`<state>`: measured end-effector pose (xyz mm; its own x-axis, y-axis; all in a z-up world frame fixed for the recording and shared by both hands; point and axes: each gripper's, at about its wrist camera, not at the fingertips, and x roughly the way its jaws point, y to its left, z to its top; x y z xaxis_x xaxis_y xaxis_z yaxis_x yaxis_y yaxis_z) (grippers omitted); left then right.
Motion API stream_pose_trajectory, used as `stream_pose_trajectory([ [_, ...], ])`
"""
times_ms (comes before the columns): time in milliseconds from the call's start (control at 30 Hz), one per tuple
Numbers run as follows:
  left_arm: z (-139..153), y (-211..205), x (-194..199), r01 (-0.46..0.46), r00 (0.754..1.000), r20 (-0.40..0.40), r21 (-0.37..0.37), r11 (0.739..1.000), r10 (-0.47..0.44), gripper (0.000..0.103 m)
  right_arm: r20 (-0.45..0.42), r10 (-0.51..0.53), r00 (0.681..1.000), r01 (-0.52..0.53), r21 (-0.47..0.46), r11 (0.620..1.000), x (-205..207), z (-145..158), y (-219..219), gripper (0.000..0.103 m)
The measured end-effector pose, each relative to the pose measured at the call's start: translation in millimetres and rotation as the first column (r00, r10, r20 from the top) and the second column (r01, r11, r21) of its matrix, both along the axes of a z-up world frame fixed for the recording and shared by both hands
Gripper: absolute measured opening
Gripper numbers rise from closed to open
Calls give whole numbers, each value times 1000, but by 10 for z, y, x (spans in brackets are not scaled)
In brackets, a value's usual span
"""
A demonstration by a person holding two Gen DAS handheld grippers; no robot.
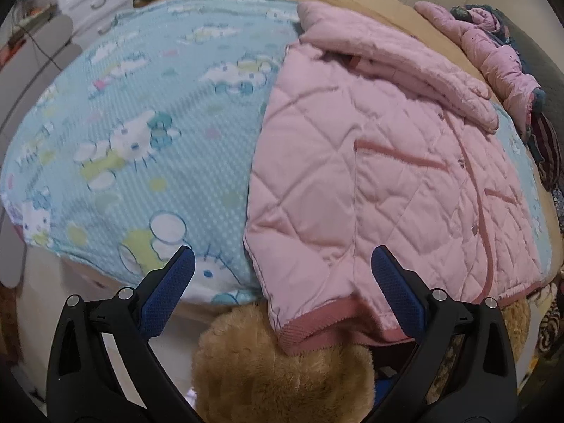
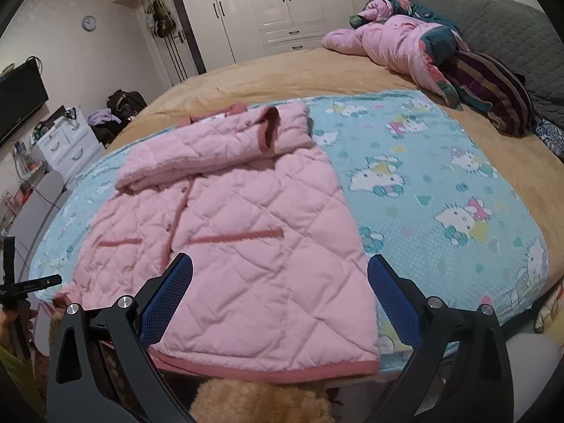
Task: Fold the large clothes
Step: 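Move both tools down to the jacket hem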
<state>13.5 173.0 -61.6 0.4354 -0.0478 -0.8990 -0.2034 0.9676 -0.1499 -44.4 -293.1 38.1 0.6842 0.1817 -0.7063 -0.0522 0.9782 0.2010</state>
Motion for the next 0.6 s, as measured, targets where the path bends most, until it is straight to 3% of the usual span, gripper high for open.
stream_pose_trajectory([
  [433, -375, -221, 114, 36, 996, -82, -124, 992, -47, 94, -111, -18, 994, 18, -3, 1000, -121, -419, -209, 99],
  [600, -501, -327, 164, 58, 993, -94, -118, 991, -69, 94, -156, -28, 987, 30, 11, 999, -169, -571, -315, 99],
])
